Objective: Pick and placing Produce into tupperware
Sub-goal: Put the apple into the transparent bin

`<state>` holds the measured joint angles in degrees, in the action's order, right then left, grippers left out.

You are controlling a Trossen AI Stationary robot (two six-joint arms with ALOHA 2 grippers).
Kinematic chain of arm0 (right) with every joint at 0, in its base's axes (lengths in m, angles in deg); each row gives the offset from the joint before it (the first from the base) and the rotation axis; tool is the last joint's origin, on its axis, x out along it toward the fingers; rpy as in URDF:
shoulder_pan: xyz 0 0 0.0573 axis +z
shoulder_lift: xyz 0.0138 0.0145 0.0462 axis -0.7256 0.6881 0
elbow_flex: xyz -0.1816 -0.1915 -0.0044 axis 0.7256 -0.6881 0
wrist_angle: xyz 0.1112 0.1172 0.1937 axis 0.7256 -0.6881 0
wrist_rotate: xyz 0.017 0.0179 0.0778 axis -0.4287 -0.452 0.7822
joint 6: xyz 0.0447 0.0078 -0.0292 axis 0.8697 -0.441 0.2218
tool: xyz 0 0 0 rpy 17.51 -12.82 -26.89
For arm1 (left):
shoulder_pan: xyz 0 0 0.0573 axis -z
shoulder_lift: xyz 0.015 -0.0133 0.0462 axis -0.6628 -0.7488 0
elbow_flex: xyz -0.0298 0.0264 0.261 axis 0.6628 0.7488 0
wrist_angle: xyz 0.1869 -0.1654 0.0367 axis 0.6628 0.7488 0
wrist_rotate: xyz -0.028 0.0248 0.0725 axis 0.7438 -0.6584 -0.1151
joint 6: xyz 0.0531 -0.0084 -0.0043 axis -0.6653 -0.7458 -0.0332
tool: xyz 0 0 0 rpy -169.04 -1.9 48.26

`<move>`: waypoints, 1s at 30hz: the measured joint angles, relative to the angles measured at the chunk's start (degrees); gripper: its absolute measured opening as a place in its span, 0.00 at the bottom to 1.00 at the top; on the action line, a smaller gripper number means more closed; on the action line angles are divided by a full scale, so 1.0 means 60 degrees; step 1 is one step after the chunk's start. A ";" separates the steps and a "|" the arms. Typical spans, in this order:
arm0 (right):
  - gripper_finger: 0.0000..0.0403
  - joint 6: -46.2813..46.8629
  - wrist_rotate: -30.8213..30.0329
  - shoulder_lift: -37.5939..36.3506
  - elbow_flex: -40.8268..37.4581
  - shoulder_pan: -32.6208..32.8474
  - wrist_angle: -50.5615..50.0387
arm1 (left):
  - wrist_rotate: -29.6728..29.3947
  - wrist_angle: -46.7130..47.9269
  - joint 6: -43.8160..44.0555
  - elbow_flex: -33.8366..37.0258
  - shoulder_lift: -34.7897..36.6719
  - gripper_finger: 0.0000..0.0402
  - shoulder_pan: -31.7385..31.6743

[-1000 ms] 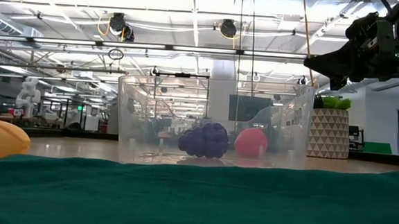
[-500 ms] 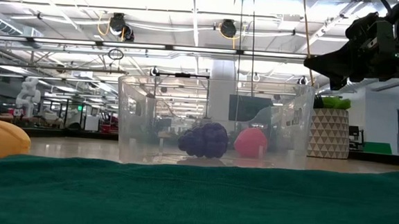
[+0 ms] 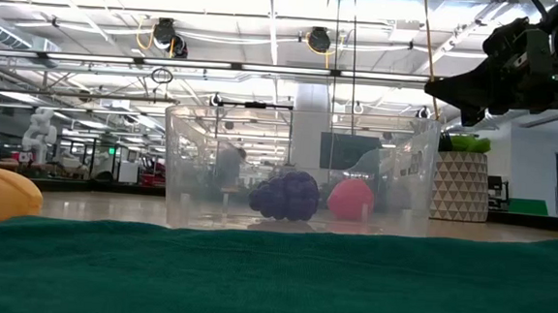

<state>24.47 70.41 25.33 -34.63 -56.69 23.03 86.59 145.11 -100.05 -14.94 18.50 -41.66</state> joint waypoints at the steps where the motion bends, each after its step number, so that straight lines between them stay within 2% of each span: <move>1: 0.00 0.0000 -0.0002 0.0009 0.0002 -0.0001 0.0012 | 0.0006 0.0003 0.0034 0.0109 0.0170 0.00 0.0003; 6: 0.00 0.0000 -0.0003 0.0009 0.0000 0.0003 0.0044 | -0.0030 -0.0169 0.0457 0.0998 0.1139 0.01 0.0000; 9: 0.00 -0.0004 -0.0003 0.0009 0.0003 0.0002 0.0047 | -0.0100 -0.1201 0.0607 0.1839 0.1841 0.00 0.0000; 13: 0.00 -0.0004 -0.0003 0.0009 0.0000 0.0000 0.0051 | 0.0281 -0.2819 0.0859 0.3097 0.2633 0.01 0.0000; 20: 0.00 -0.0004 -0.0003 0.0009 0.0001 0.0001 0.0051 | 0.0582 -0.4459 0.0956 0.4938 0.3084 0.01 0.0000; 27: 0.00 -0.0004 -0.0003 0.0009 0.0001 0.0003 0.0051 | 0.0451 -0.4660 0.0516 0.5635 0.3355 0.01 0.0000; 30: 0.00 -0.0003 -0.0003 0.0009 -0.0001 0.0002 0.0050 | 0.0025 -0.4694 0.0471 0.5768 0.3714 0.00 0.0000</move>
<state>24.46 70.40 25.39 -34.64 -56.68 23.33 86.73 116.95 -97.22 19.67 40.78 -41.66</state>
